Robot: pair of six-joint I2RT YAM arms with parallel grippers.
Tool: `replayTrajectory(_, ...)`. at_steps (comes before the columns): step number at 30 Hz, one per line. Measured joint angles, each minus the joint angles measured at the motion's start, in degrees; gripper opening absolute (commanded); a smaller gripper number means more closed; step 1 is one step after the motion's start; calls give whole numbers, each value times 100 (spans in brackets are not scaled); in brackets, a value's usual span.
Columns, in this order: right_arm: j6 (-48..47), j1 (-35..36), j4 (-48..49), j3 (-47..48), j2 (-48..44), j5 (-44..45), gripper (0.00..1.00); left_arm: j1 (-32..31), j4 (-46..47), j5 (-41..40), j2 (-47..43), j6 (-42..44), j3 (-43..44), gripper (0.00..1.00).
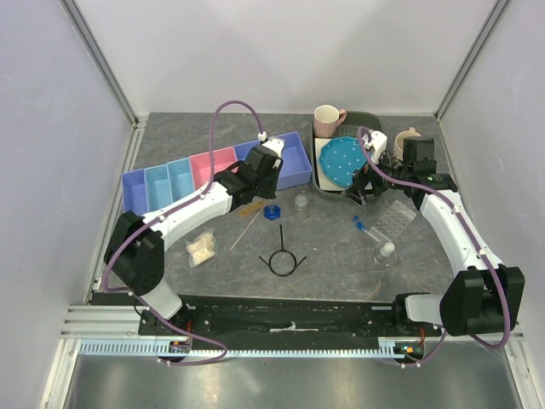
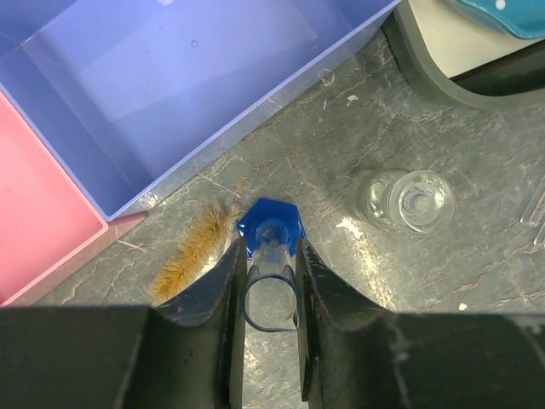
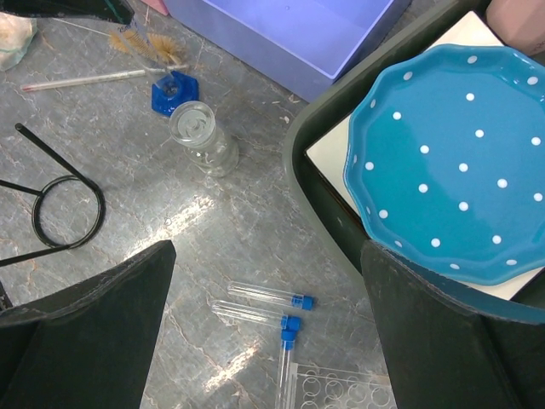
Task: Organize the chemistry lab equipment
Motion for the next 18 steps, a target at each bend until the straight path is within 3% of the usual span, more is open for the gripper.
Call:
replayTrajectory(5,0,0,17,-61,0,-4,98,-17,-39,-87,0,15,28,7)
replayTrajectory(18,0,0,59,-103,-2,-20,98,-37,-516,-109,-9,-24,1064,5)
